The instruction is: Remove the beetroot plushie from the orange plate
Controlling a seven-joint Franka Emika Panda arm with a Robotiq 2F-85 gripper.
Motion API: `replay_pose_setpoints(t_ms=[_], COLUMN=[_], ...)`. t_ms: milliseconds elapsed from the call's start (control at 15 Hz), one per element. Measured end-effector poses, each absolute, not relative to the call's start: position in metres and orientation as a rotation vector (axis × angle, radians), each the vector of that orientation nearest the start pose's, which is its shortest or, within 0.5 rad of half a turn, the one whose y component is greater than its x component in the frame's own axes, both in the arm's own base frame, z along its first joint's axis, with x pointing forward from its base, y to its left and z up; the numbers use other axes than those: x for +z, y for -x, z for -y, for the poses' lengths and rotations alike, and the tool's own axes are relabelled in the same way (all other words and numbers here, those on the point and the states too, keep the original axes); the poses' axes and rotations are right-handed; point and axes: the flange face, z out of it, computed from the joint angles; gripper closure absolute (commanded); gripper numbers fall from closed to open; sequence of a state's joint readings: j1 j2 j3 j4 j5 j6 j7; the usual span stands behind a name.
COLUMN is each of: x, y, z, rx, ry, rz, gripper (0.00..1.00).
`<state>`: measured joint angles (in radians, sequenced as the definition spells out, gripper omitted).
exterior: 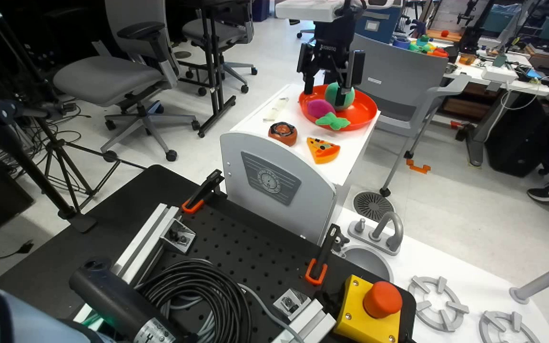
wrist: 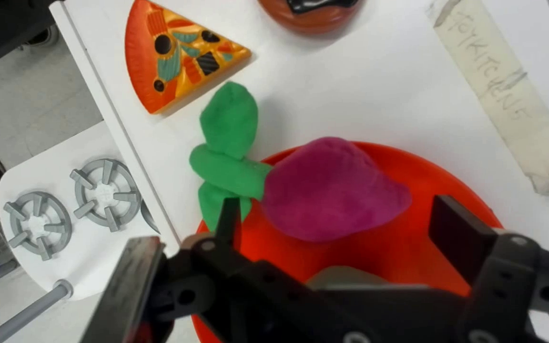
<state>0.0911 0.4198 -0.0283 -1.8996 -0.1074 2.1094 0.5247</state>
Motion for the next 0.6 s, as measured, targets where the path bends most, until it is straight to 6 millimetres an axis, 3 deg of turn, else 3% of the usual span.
replay_pose_setpoints(t_ms=[600], x=[0.2598], y=[-0.6069], z=[-0.0343], rx=[0.286], ry=[3.218], rz=[-0.652], gripper=[0.0])
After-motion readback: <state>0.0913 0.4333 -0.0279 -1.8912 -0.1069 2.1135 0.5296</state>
